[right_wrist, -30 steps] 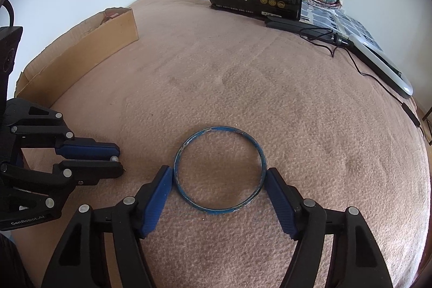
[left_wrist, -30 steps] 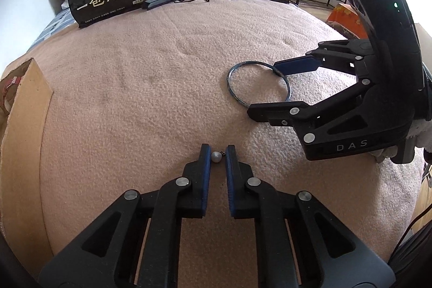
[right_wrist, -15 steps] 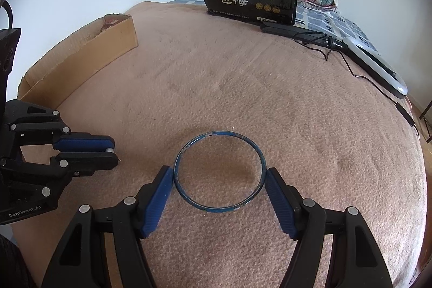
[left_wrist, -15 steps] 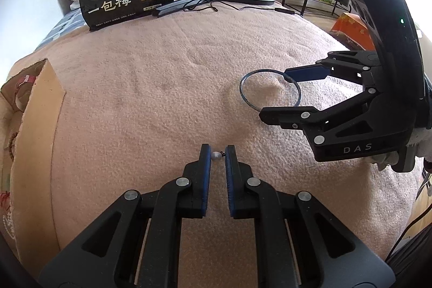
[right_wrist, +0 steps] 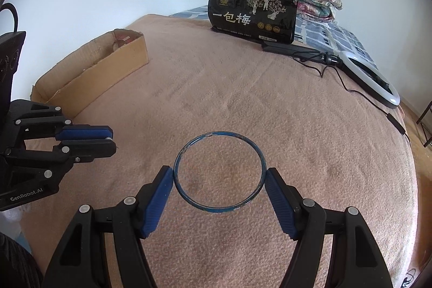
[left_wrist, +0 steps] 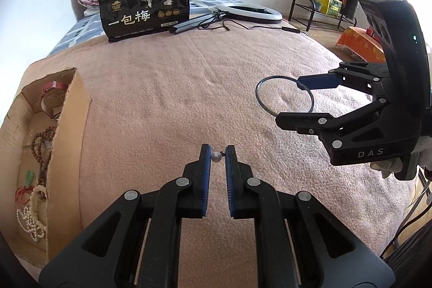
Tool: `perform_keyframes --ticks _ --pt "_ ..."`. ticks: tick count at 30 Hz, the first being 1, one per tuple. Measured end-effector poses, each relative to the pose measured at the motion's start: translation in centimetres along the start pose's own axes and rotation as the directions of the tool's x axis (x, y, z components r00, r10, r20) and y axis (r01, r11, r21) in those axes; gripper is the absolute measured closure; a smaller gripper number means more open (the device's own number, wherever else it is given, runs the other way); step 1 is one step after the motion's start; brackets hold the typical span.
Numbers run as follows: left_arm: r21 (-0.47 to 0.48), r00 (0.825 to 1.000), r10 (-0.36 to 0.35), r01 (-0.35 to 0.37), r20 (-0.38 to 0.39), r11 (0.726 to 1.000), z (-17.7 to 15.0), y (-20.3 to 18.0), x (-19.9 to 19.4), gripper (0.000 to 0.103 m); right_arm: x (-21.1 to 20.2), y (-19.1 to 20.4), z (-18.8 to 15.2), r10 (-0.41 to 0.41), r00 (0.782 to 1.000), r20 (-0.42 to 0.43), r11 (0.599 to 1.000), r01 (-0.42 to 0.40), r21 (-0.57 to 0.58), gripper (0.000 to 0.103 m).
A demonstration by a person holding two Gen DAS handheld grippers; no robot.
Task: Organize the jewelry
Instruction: 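Carry the pearl bead with the left tool while the right tool carries the bangle over the box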
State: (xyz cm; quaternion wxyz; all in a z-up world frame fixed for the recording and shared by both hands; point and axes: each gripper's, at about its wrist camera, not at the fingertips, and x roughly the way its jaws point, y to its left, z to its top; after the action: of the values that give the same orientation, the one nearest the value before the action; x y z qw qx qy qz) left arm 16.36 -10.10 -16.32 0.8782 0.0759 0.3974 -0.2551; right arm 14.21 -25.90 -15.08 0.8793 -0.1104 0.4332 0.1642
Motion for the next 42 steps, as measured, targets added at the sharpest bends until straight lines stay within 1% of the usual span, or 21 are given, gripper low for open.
perform_keyframes --ticks 12,22,28,34,42 --pt "-0.028 0.996 0.051 -0.049 0.070 0.998 0.4 2.2 -4.4 0.094 -2.6 3.3 2.3 0.012 0.999 0.053 0.999 -0.009 -0.047 0.031" --pt "-0.100 0.988 0.100 -0.088 0.121 0.991 0.4 5.0 -7.4 0.094 -3.5 6.4 4.6 0.036 0.996 0.087 0.997 -0.030 -0.076 0.031" --pt "-0.138 0.982 0.132 -0.113 0.138 0.984 -0.1 7.0 -9.0 0.094 -3.6 8.0 6.3 0.056 0.993 0.106 0.996 -0.048 -0.078 0.031" --pt "-0.175 0.973 0.178 -0.152 0.146 0.973 -0.7 9.7 -10.4 0.094 -3.4 9.7 8.2 0.083 0.989 0.123 0.994 -0.073 -0.084 0.031" --pt "-0.221 0.959 0.240 -0.204 0.151 0.954 -0.9 13.7 -11.9 0.094 -2.1 12.0 10.9 0.126 0.983 0.133 0.989 -0.115 -0.090 0.031"
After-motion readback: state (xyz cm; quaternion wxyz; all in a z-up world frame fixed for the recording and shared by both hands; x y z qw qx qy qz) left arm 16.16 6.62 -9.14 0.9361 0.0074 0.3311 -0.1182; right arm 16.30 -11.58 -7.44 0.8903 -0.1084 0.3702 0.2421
